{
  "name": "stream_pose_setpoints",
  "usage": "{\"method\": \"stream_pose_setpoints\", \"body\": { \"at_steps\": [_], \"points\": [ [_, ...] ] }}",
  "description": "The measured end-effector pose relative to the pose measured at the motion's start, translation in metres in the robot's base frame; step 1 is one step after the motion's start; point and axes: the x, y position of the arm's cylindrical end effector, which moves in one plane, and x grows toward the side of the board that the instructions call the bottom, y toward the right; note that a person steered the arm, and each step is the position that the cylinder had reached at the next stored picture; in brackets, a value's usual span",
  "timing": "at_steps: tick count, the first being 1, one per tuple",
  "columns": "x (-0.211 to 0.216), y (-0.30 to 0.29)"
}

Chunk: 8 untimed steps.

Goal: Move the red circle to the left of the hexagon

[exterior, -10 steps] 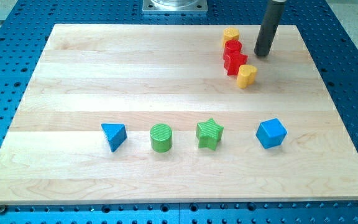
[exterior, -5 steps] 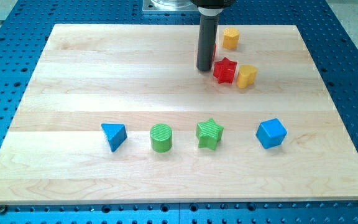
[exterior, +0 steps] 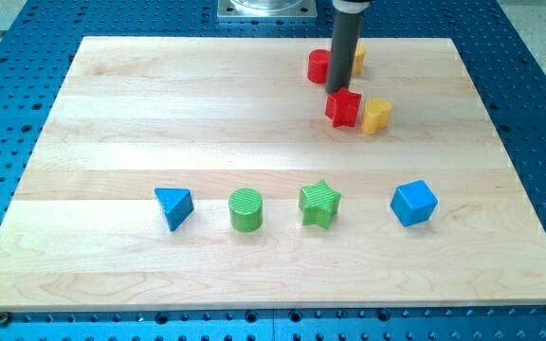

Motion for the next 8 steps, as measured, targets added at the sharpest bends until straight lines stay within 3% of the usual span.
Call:
{"method": "stream_pose_setpoints", "body": {
  "at_steps": [1,3,8],
  "points": [
    [-0.016,0.002],
    [0.01,-0.03],
    [-0.014,-0.032]
  ]
}}
